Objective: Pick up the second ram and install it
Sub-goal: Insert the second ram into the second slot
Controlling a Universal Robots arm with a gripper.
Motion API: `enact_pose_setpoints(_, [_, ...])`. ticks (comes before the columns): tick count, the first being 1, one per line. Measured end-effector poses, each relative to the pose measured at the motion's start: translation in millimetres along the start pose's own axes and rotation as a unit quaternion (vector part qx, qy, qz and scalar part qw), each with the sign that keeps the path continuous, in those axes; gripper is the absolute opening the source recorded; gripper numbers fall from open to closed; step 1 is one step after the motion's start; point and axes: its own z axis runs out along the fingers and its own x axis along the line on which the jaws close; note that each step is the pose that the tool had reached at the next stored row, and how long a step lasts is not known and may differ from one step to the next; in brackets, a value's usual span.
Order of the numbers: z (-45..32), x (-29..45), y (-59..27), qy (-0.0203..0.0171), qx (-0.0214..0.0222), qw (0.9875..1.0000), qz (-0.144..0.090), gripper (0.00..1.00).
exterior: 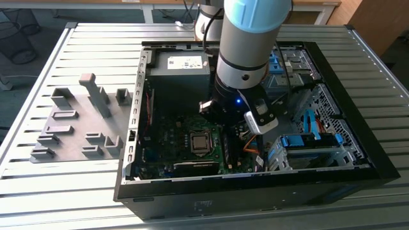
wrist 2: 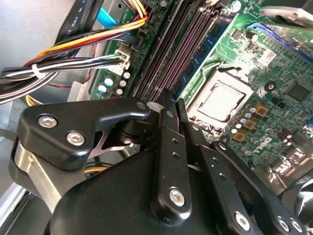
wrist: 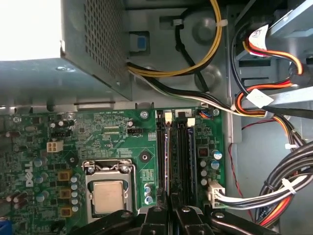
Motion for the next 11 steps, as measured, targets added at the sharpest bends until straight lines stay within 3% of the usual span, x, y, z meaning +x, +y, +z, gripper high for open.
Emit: enact_pose_setpoints(11, [3.5, -0.2, 0.0, 0.0, -0.0003, 1.0, 0.009, 0.14])
